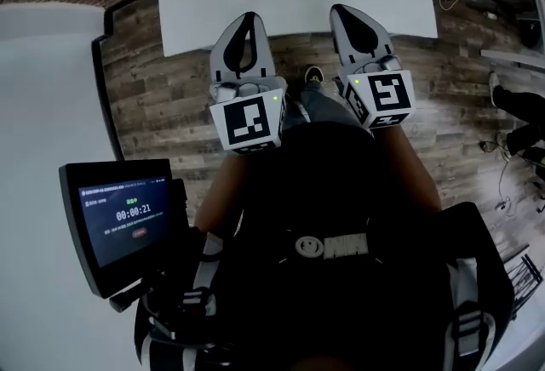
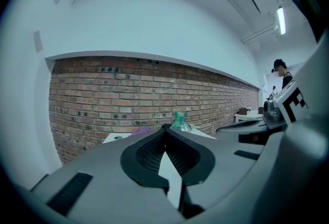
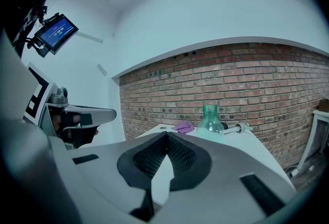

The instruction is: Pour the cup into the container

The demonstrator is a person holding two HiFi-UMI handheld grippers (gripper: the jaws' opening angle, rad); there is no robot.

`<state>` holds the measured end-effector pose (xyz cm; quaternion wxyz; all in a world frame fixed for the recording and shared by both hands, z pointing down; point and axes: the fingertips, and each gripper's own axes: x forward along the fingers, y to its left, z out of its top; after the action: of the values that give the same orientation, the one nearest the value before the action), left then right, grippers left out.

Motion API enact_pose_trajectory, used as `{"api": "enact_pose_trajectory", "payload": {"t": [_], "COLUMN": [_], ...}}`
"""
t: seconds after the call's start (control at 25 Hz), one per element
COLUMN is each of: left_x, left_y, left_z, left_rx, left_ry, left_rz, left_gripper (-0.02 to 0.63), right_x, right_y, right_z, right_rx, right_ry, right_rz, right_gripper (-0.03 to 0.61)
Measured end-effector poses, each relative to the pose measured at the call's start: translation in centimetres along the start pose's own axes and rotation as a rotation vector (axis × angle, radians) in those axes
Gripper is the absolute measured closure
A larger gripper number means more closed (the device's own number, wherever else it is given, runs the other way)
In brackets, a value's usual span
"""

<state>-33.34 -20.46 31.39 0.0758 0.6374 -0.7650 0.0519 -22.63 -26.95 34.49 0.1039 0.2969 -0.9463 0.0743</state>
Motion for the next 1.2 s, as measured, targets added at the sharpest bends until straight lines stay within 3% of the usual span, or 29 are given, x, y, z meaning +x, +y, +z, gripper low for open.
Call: {"api": "enact_pose_trajectory", "payload": {"t": [0.16,0.36,0.72,1.0,1.2], "left_x": [0.5,1.3,5.8,8.0,10.7], "left_y": [0.6,0.3,-2.8,-1.6,1.8], "left_z": [-0.4,1.1,2.1,1.6,0.0], "left_rx": [0.025,0.031,0.080,0.076,0.057], "left_ry": [0.030,-0.015,0.005,0.002,0.021], "left_rz": [0.021,0.011,0.023,0.009,-0.034], "left_gripper": [0.611,0.611,0.611,0.611,0.611], "right_x": [0.9,1.7,3.2,5.2,8.5], "right_y": [-0.1,-0.4,-6.5,-7.2,-6.7], "right_z": [-0.3,0.6,1.3,0.9,2.2], "right_rx": [0.027,0.047,0.105,0.108,0.069], "right_ry": [-0.024,-0.054,-0.083,-0.064,-0.051], "right_rz": [0.009,0.048,0.042,0.024,0.010], "right_gripper": [0.583,0.583,0.583,0.583,0.583]}}
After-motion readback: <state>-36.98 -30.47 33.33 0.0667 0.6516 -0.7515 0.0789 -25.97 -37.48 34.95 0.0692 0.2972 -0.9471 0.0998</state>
